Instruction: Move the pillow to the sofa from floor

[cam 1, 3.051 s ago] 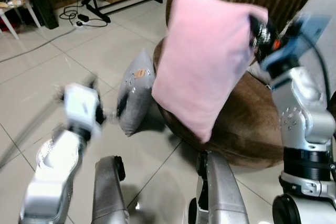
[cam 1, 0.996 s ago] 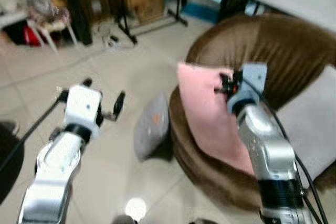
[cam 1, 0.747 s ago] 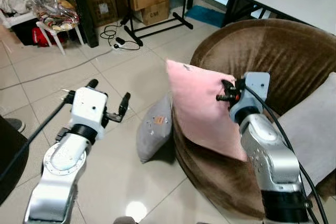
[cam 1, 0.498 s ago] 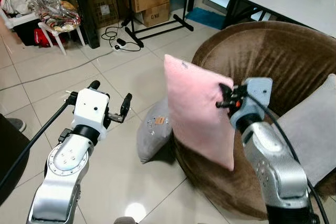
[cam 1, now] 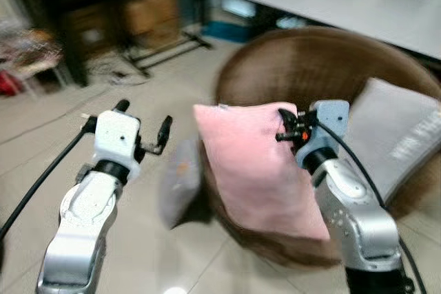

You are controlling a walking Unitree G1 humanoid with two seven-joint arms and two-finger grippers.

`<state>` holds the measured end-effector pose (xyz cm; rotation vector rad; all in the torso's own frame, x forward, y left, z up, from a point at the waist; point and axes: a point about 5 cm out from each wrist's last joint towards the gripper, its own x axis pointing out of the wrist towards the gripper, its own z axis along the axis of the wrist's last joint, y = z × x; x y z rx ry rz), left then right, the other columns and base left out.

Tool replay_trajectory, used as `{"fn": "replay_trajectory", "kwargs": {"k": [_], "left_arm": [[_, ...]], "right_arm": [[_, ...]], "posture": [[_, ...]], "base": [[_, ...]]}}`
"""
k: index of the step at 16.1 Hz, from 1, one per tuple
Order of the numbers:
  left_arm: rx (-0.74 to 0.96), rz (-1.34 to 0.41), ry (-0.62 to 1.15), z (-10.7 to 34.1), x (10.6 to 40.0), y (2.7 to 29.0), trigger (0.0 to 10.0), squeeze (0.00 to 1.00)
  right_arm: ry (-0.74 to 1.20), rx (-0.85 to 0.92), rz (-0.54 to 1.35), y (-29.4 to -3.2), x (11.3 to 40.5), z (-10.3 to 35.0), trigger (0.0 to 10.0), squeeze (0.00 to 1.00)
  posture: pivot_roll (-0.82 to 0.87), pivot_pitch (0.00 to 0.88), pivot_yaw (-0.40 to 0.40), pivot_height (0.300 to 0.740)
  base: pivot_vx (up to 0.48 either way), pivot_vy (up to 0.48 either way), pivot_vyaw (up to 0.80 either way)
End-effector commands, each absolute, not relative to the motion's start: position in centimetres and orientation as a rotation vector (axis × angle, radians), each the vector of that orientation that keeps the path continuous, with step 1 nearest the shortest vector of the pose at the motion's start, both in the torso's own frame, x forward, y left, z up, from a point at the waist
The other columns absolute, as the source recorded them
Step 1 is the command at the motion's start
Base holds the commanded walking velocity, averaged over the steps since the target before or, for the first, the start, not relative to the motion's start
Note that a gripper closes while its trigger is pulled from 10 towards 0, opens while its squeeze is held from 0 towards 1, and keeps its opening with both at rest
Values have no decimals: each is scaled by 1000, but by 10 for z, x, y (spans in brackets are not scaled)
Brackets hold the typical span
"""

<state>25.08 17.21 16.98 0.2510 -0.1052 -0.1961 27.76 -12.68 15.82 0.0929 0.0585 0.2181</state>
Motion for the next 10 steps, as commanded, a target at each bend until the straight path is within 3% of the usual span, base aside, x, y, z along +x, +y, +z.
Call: {"fn": "replay_trajectory", "kwargs": {"k": [1,10], "left_arm": [[258,-182,-101,169,250,176,10000,290],[262,-154,-95,170,246,183,10000,294]], "right_arm": [[13,102,280,-115,282,170,10000,0],[14,84,308,-114,284,170,10000,0]], "posture": [[7,0,-8,740],[29,0,-30,740]], "base": [[292,0,0],[293,0,0]]}}
